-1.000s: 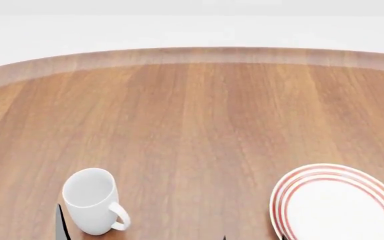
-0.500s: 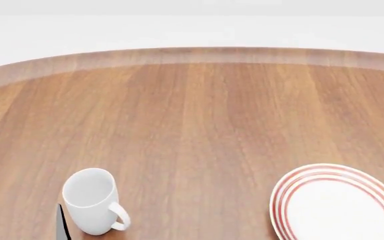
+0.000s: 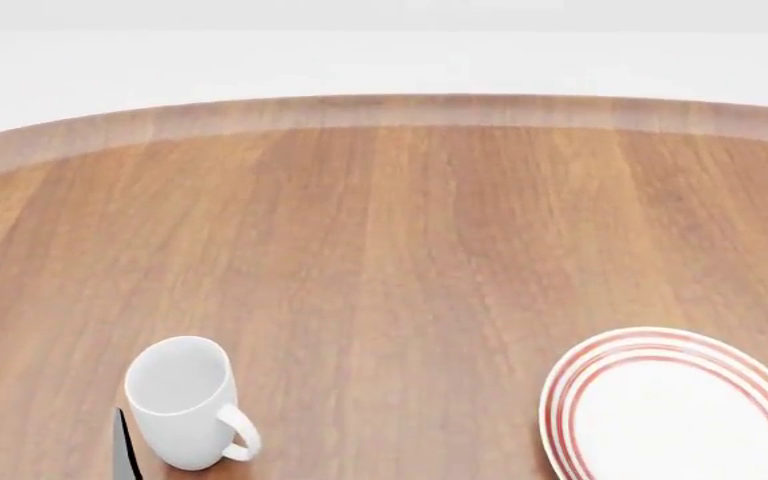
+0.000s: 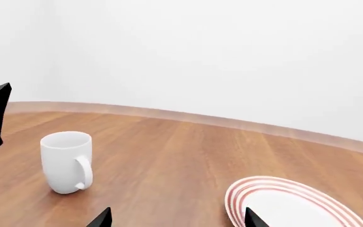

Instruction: Pick up the red mug and put it on the plate

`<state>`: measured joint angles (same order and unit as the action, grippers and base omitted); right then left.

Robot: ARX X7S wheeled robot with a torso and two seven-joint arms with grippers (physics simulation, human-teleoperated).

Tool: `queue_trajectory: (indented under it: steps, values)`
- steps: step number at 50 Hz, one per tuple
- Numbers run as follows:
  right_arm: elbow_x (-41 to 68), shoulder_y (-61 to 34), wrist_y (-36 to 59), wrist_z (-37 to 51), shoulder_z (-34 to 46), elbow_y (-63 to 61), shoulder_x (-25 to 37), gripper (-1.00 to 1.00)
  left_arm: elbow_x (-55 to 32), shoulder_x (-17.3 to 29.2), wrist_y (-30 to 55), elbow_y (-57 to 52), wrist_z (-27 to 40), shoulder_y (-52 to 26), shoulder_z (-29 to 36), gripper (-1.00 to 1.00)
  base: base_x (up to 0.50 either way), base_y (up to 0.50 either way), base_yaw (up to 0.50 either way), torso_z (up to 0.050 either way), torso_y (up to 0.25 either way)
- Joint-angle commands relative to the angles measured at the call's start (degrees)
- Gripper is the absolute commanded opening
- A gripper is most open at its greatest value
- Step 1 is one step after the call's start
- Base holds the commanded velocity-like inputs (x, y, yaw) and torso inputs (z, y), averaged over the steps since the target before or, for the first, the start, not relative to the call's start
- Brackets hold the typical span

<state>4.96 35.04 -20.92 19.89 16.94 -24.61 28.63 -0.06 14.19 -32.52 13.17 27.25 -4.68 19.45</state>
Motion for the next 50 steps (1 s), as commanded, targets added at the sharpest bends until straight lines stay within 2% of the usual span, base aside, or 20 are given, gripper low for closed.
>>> queue_trajectory:
  steps: [1,28,50]
  values:
    - [-0.34,0.14,-5.88,-1.38,2.28,7.27,-0.75,1.0,-0.12,0.13,0.13,-0.06,0.22,-0.03,0.2,1.0,0.0,0.0,0.0,0.0,0.0]
    - [-0.36,-3.0,-16.59,-5.66,6.88,24.26,-2.48,1.0,-0.15,0.49,0.17,-0.08,0.75,-0.16,0.73,1.0,0.0,0.0,0.0,0.0,0.0]
    - [-0.84,-1.13,-16.66,-4.73,7.04,23.0,-1.33,1.0,-0.38,0.77,-0.18,0.08,1.0,-0.31,1.2,1.0,0.0,0.0,0.0,0.0,0.0]
